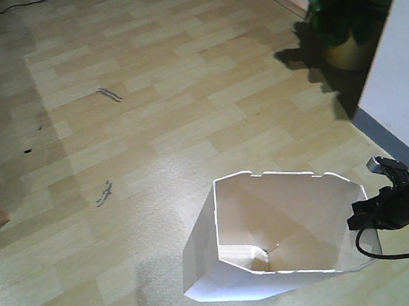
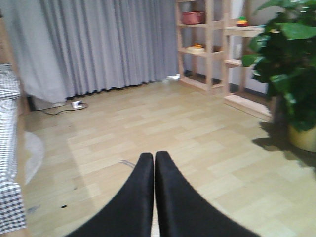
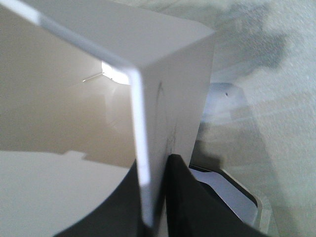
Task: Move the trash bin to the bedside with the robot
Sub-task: 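Hold the bin in the right gripper while the base turns toward the bed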
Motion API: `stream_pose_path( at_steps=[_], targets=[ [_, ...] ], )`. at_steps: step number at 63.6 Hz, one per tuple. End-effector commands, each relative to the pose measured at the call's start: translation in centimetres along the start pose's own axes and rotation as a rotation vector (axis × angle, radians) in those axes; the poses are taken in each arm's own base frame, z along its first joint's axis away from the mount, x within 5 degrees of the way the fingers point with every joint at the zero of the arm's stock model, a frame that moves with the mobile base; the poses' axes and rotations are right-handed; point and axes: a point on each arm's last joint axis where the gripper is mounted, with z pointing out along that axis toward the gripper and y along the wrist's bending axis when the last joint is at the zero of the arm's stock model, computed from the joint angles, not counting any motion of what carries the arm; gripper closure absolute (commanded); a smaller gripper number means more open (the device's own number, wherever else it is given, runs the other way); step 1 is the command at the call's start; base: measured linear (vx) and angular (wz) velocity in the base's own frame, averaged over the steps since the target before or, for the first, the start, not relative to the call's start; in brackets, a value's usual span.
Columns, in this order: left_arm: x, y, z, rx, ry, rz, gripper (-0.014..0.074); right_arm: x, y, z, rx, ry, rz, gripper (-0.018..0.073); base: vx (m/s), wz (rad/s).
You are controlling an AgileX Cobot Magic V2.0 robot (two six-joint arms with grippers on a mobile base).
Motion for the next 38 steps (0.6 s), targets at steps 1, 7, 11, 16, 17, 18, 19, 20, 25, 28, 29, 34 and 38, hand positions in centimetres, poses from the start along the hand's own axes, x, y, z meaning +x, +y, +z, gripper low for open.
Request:
stream_pose_path(
  at_steps=[1, 7, 11, 16, 17, 18, 19, 20, 25, 28, 29, 34, 38],
  targets=[
    [-1.51, -0.05, -0.23, 0.004, -0.104, -0.005, 0.0603, -1.84, 2.97, -2.12, -0.237, -0.103, -0.021, 0.0564, 0.22, 0.4],
    [-1.51, -0.05, -0.23, 0.004, -0.104, -0.005, 0.0603, -1.84, 2.97, -2.12, -0.237, -0.103, -0.021, 0.0564, 0.24, 0.34],
    [-1.51, -0.05, -0.23, 0.004, -0.104, -0.005, 0.0603, -1.84, 2.97, -2.12, -0.237, -0.103, -0.021, 0.0564, 0.27, 0.26],
    [-1.51, -0.05, -0.23, 0.004, -0.104, -0.005, 0.0603, -1.84, 2.97, -2.12, -0.237, -0.103, -0.021, 0.0564, 0.29, 0.2],
    [-1.51, -0.05, -0.23, 0.004, -0.104, -0.005, 0.0603, -1.84, 2.97, -2.12, -0.237, -0.103, -0.021, 0.0564, 0.31, 0.16],
    [-1.51, -0.05, -0.23, 0.004, -0.104, -0.005, 0.0603, -1.84, 2.97, -2.12, -0.237, -0.103, -0.021, 0.0564, 0.31, 0.16],
    [-1.51, -0.05, -0.23, 0.004, -0.104, -0.005, 0.0603, -1.84, 2.97, -2.12, -0.237, -0.103, -0.021, 0.0564, 0.32, 0.15],
    [-1.51, -0.05, -0.23, 0.004, -0.104, -0.005, 0.0603, -1.84, 2.97, -2.12, -0.237, -0.103, -0.021, 0.0564, 0.32, 0.14],
    [-1.51, -0.05, -0.23, 0.004, -0.104, -0.005, 0.0603, -1.84, 2.97, -2.12, -0.237, -0.103, -0.021, 0.0564, 0.34, 0.13],
    [-1.51, -0.05, -0.23, 0.004, -0.104, -0.005, 0.0603, -1.84, 2.97, -2.12, -0.237, -0.103, -0.021, 0.0564, 0.35, 0.12],
    [-1.51, -0.05, -0.23, 0.004, -0.104, -0.005, 0.0603, -1.84, 2.97, -2.12, -0.237, -0.103, -0.021, 0.0564, 0.35, 0.13],
    [-1.51, -0.05, -0.23, 0.004, -0.104, -0.005, 0.0603, -1.84, 2.97, -2.12, -0.237, -0.103, -0.021, 0.0564, 0.35, 0.14],
    [-1.51, -0.05, -0.23, 0.004, -0.104, -0.005, 0.0603, -1.84, 2.96, -2.12, -0.236, -0.103, -0.021, 0.0564, 0.35, 0.16]
  ],
)
